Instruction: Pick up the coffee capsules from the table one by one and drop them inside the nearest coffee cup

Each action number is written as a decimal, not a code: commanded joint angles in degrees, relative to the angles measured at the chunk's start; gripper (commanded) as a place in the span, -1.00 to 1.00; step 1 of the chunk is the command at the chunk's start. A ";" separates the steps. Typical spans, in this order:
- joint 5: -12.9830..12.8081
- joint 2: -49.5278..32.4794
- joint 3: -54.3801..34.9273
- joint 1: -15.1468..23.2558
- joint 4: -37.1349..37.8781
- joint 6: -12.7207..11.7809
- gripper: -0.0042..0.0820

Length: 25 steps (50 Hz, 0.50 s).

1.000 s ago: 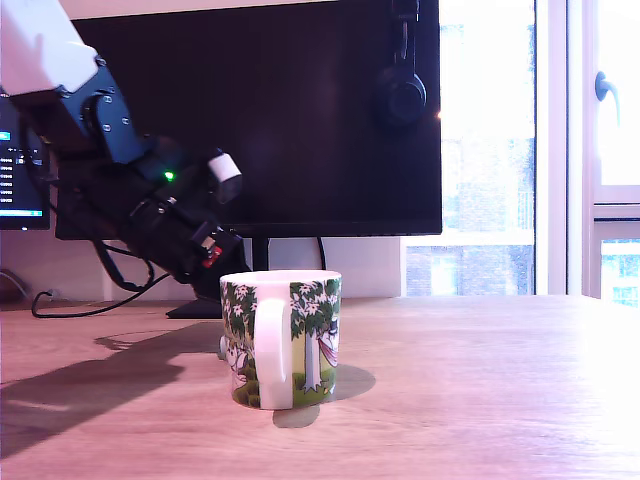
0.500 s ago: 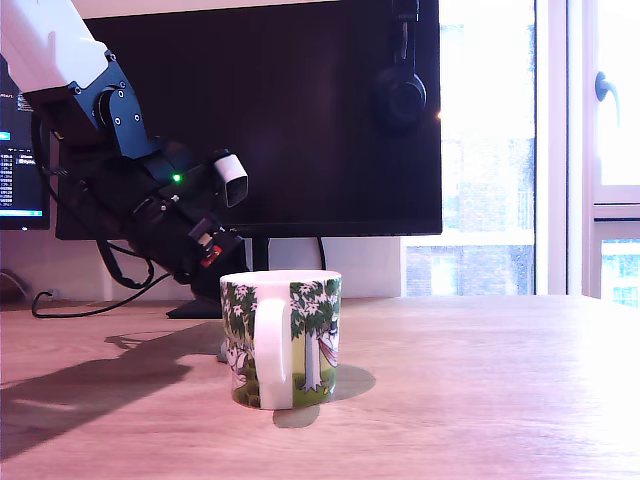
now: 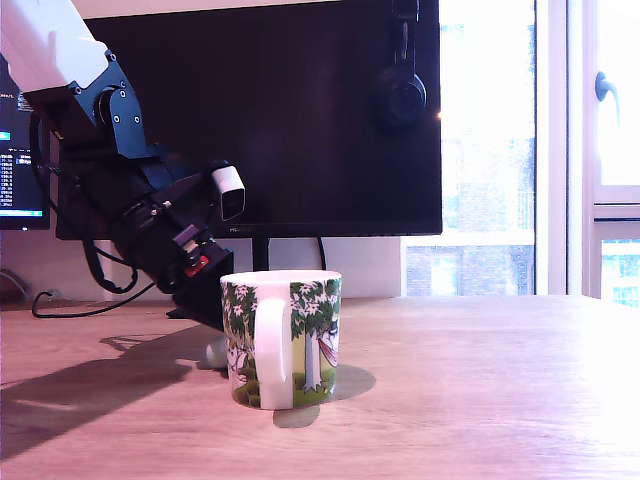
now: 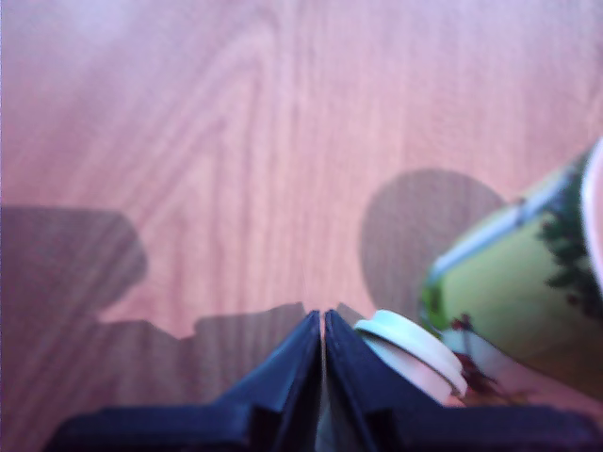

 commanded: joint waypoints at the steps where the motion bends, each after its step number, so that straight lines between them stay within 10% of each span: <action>1: 0.20 2.08 0.46 -0.33 -1.03 0.96 -0.96; 25: -3.52 2.08 0.46 -0.31 -10.62 0.94 -0.96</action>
